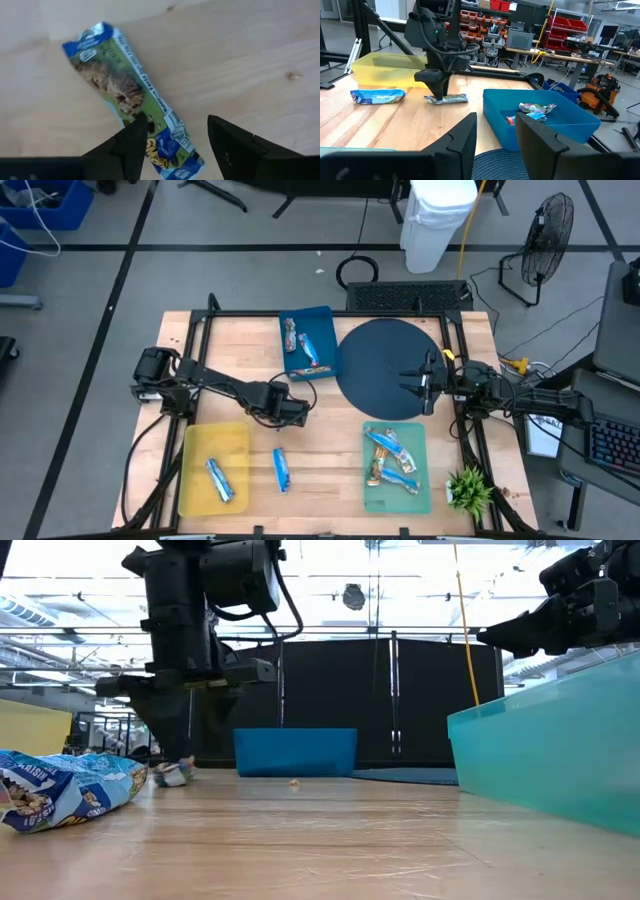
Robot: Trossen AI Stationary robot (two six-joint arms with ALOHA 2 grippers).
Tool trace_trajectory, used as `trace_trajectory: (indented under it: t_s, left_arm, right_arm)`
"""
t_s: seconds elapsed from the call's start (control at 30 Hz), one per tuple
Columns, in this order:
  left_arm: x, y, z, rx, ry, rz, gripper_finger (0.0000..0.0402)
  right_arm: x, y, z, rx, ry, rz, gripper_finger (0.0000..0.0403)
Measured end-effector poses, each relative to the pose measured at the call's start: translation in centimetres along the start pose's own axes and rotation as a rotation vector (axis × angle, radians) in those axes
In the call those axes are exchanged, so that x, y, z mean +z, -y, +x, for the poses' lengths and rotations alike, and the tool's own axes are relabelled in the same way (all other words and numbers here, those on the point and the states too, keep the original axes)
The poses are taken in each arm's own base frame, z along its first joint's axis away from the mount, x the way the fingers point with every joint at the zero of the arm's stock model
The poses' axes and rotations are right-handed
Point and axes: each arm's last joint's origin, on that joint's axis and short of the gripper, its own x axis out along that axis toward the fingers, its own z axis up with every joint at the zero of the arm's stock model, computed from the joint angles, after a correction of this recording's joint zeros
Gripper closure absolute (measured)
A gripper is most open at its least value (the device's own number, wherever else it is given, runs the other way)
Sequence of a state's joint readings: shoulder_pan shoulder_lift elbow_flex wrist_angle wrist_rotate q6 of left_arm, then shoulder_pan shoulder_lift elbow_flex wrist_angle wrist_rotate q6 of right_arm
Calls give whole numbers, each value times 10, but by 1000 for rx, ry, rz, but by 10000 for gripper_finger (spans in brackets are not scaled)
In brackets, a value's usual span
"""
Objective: Pick and place Granola Bars by type
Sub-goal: Put the blue granola bar into the yellow bin
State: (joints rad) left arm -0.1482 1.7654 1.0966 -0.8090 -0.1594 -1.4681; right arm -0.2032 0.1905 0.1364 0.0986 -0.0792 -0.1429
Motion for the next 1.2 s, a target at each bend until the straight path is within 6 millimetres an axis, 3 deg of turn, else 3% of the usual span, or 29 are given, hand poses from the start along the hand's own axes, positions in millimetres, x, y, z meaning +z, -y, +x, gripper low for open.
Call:
trace_trajectory:
  t_s: [0.47, 0.83, 1.2]
  left_arm:
    - [-2, -6, 0, 62, -21, -77, 244]
    - [-4, -13, -1, 133, -136, -110, 245]
    - [-3, -18, -2, 181, -138, -96, 245]
  right_arm:
    - [0, 0, 0, 0, 0, 0, 277]
    - [0, 0, 0, 0, 0, 0, 277]
    - [0, 0, 0, 0, 0, 0, 277]
